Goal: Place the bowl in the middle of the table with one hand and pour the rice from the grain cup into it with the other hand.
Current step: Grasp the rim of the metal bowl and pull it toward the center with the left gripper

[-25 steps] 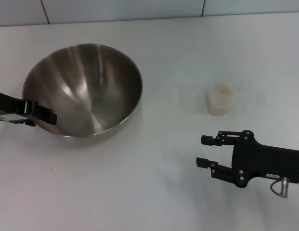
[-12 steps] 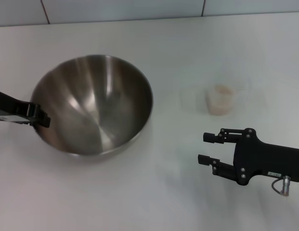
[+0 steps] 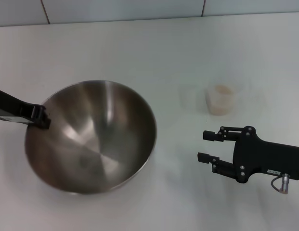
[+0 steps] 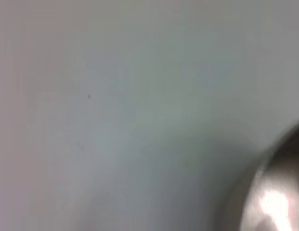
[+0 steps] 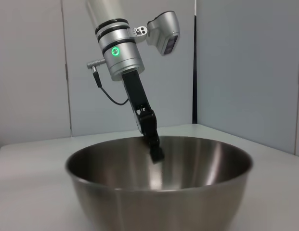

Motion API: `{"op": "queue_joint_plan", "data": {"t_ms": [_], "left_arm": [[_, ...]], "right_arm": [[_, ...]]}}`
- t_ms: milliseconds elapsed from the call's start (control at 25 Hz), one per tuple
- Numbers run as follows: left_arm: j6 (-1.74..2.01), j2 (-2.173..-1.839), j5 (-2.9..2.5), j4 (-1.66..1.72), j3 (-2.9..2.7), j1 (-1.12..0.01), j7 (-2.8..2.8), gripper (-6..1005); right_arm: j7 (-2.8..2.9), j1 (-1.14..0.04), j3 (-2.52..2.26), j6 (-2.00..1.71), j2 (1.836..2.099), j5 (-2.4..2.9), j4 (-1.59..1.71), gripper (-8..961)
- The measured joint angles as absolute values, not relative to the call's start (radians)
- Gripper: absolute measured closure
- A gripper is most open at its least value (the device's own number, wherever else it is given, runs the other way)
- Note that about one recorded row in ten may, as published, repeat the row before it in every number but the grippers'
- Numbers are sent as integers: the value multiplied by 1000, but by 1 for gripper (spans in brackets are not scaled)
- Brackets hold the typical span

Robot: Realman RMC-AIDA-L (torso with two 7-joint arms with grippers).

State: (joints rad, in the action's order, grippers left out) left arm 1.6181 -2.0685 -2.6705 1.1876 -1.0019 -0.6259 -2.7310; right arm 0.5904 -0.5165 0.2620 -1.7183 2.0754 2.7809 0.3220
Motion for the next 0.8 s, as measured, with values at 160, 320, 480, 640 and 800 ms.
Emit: {"op": "queue_joint_plan", "data": {"t_ms": [160, 320, 480, 640, 800], "left_arm": [[1615, -2069, -2670, 1187, -1064, -626, -2728, 966], [1614, -2071, -2667, 1207, -1110, -628, -2727, 974], [1619, -2072, -2666, 1225, -1119, -636, -2727, 985], [1621, -2072, -2666, 1230, -1138, -649, -2726, 989], [1627, -2072, -2663, 1236, -1135, -663, -2726, 989]], "right_arm": [[590, -518, 262, -1716, 2075, 2780, 321, 465], [591, -518, 262, -1715, 2075, 2780, 321, 466], [590, -518, 262, -1715, 2075, 2780, 321, 466], [590, -518, 262, -1715, 2075, 2779, 321, 466], [590, -519, 262, -1715, 2075, 2779, 321, 466]]}}
